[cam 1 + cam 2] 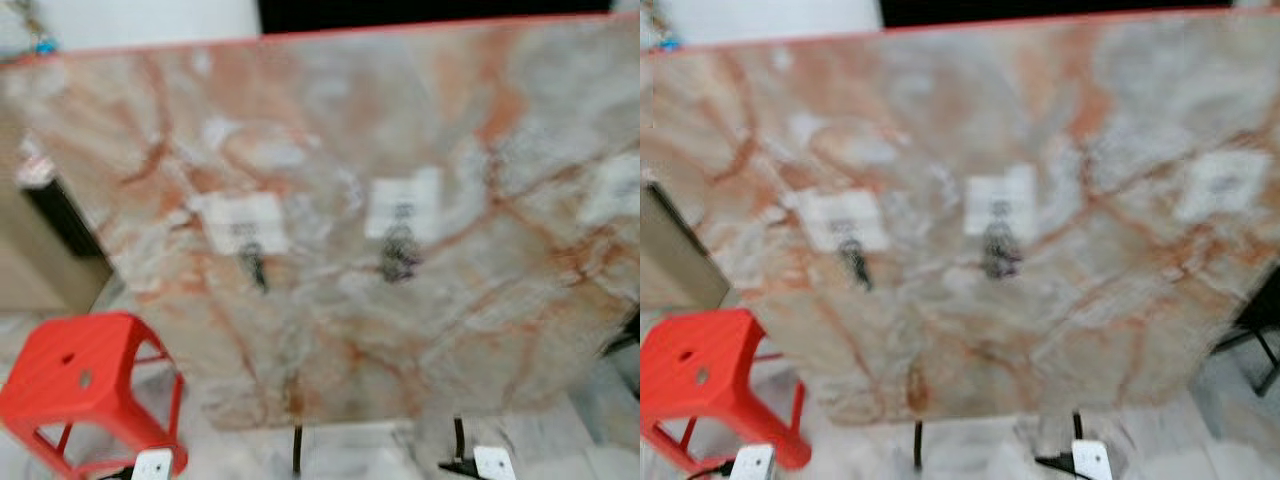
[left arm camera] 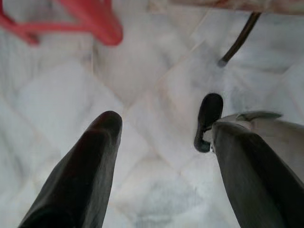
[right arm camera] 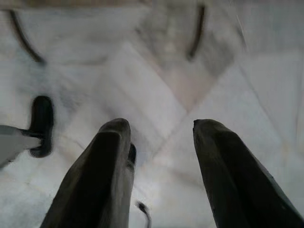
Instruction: Hang keys on a hook
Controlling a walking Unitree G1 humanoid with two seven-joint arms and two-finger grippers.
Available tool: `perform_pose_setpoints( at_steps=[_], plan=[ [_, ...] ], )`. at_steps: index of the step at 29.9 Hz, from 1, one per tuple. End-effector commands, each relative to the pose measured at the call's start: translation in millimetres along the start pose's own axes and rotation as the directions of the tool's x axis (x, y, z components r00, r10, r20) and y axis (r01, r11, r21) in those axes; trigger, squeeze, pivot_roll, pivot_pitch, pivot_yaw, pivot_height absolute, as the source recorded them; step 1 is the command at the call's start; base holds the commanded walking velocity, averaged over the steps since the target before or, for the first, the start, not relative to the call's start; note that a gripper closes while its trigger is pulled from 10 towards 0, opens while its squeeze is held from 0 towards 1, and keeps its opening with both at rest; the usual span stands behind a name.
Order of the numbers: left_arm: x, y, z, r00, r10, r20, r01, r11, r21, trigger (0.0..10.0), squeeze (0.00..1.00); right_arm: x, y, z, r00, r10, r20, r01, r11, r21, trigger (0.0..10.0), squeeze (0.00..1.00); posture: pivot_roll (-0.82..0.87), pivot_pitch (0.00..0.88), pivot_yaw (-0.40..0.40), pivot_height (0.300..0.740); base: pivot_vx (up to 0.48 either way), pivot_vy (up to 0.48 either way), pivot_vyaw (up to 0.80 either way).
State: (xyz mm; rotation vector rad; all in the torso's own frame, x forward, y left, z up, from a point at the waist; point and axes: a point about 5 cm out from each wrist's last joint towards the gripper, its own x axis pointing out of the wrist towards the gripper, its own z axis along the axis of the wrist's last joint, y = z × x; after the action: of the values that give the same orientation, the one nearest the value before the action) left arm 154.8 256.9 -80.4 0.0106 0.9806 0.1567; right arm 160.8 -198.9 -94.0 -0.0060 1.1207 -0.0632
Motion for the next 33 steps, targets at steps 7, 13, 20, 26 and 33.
perform_pose_setpoints(
  at_steps=[7, 13, 20, 26, 33],
  plan=[
    [1.9, -12.7, -2.6, 1.000, -0.004, -0.012, 0.003, 0.999, -0.053, 10.0, 0.00, -1.2, -11.2, -0.9, 1.000, -0.019, -0.006, 0.019, 1.000, -0.024, 10.0, 0.00, 0.07, 0.000, -0.052, 0.740, 0.000, 0.000, 0.80],
    [1.6, -9.9, -1.7, 1.000, -0.003, -0.010, 0.002, 0.998, -0.058, 10.0, 0.00, -1.2, -12.0, 0.6, 1.000, -0.026, -0.005, 0.026, 1.000, 0.003, 10.0, 0.00, 0.07, 0.000, -0.059, 0.740, 0.000, 0.000, 0.28],
    [-1.8, 1.6, -9.0, 1.000, 0.010, -0.021, -0.011, 0.998, -0.068, 10.0, 0.00, -1.0, -11.5, 2.1, 1.000, -0.024, 0.000, 0.024, 0.999, 0.021, 10.0, 0.00, 0.07, 0.000, -0.057, 0.740, 0.000, 0.227, 0.00],
    [-2.6, 1.5, -12.6, 1.000, 0.007, -0.029, -0.009, 0.998, -0.059, 10.0, 0.00, -1.0, -11.3, 2.7, 1.000, -0.028, 0.002, 0.028, 0.999, 0.035, 10.0, 0.00, 0.07, 0.000, -0.055, 0.740, 0.000, 0.333, 0.00],
    [0.1, -10.6, -9.2, 1.000, -0.005, -0.020, 0.004, 0.998, -0.060, 10.0, 0.00, -0.9, -10.9, 3.6, 0.999, -0.031, 0.015, 0.030, 0.998, 0.060, 10.0, 0.00, 0.07, 0.000, -0.053, 0.740, 0.000, 0.334, 0.00]
  ],
)
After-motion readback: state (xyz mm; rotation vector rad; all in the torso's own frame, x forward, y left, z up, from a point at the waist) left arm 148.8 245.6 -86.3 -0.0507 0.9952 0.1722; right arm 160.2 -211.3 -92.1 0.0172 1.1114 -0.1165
